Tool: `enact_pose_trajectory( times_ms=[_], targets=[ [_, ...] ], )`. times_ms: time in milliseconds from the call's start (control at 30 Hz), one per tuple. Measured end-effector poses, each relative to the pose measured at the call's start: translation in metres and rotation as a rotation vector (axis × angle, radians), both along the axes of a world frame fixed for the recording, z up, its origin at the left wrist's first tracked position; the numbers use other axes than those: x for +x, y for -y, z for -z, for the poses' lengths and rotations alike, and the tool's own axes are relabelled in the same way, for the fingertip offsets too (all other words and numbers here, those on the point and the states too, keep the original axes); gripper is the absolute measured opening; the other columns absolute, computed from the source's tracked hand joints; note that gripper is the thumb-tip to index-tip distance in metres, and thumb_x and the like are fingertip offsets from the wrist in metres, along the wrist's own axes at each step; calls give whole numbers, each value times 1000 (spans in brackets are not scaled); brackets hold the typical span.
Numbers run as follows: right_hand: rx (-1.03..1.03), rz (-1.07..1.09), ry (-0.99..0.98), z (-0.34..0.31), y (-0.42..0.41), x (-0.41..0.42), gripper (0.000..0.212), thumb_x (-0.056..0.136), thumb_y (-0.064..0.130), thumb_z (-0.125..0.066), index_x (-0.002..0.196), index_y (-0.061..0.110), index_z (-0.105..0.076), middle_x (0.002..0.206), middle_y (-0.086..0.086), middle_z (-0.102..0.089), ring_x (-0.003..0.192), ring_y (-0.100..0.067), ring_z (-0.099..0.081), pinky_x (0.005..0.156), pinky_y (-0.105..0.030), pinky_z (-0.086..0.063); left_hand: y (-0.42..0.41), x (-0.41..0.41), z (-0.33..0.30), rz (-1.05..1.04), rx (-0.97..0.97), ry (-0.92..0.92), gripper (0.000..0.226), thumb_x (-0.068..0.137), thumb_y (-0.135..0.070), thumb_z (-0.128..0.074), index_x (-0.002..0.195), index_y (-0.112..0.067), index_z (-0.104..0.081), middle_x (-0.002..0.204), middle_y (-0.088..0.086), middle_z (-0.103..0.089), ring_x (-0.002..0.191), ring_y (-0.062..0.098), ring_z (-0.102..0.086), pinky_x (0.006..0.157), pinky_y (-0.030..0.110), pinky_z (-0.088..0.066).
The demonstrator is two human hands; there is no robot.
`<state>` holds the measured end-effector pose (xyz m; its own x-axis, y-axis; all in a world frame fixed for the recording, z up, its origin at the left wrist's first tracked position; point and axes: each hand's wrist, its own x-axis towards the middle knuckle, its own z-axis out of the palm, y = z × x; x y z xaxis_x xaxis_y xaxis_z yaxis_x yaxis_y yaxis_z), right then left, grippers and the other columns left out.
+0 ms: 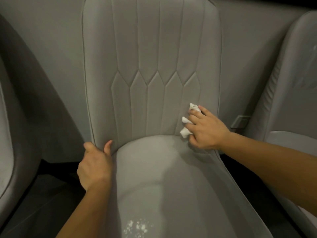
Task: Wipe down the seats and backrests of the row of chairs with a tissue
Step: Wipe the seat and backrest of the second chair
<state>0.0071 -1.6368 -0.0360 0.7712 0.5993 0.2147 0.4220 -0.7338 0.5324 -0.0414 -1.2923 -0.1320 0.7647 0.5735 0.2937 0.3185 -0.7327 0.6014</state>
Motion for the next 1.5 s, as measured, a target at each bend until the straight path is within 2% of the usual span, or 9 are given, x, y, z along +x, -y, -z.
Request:
enact_pose_trajectory(
  times_ms=[167,467,600,700,800,967,1167,1333,1500],
  targets=[
    [59,170,-218,10,-12,-23,60,80,54,-20,89,20,-70,85,-5,-66,102,-30,-57,99,-40,-37,2,0,0,-19,12,-16,56,88,-72,-35,89,-16,-28,68,10,-47,60,36,-53,48,36,-28],
    [259,134,-195,79,-30,-18,65,95,61,-36,147,23,-46,123,-11,-59,115,-35,-54,111,-50,-28,3,1,1,-35,0,-7,55,90,-69,-39,92,-15,-29,65,5,-40,50,24,-35,49,36,-26],
    [615,205,-356,96,-43,-11,71,91,61,-52,151,26,-38,145,-7,-45,141,-26,-35,123,-48,-2,5,1,-1,-48,22,-6,57,90,-69,-39,97,-12,-34,73,14,-52,57,31,-45,52,39,-29],
    [732,281,-521,94,-70,-5,84,81,77,-43,150,31,-35,149,-5,-44,143,-25,-31,121,-47,-6,5,1,0,-60,37,-9,57,90,-69,-39,98,-12,-35,75,17,-55,57,30,-44,51,38,-27],
    [682,262,-551,102,-102,-17,79,85,77,-43,151,34,-33,157,-3,-33,148,-21,-22,120,-49,-6,5,1,0,-55,52,11,55,90,-69,-39,94,-15,-31,77,18,-58,53,29,-43,49,34,-22],
    [653,219,-674,103,-142,-60,79,92,74,-30,158,36,-11,167,4,-7,153,-13,5,120,-50,5,0,6,3,-35,87,-6,59,91,-67,-43,102,-10,-36,93,27,-64,84,49,-61,63,43,-32],
    [608,91,-764,84,-144,-139,71,101,58,-36,160,26,-10,168,1,-4,153,-12,2,124,-42,2,-15,6,-2,101,61,-102,64,90,-62,-53,116,-5,-38,106,29,-62,99,48,-58,78,47,-41],
    [626,-111,-743,81,-131,-219,72,100,52,-47,158,21,-20,166,-5,-15,153,-17,-9,124,-41,-4,-32,-14,-7,219,-299,-419,83,75,-67,-69,125,-2,-51,124,19,-60,107,37,-58,79,35,-41],
    [670,-26,-699,91,-135,-237,71,96,62,-28,159,29,-18,168,-4,-6,154,-18,-4,124,-42,-7,-30,-72,13,249,-492,-369,76,83,-66,-60,128,-5,-58,124,14,-63,107,31,-59,79,27,-37]
  ],
)
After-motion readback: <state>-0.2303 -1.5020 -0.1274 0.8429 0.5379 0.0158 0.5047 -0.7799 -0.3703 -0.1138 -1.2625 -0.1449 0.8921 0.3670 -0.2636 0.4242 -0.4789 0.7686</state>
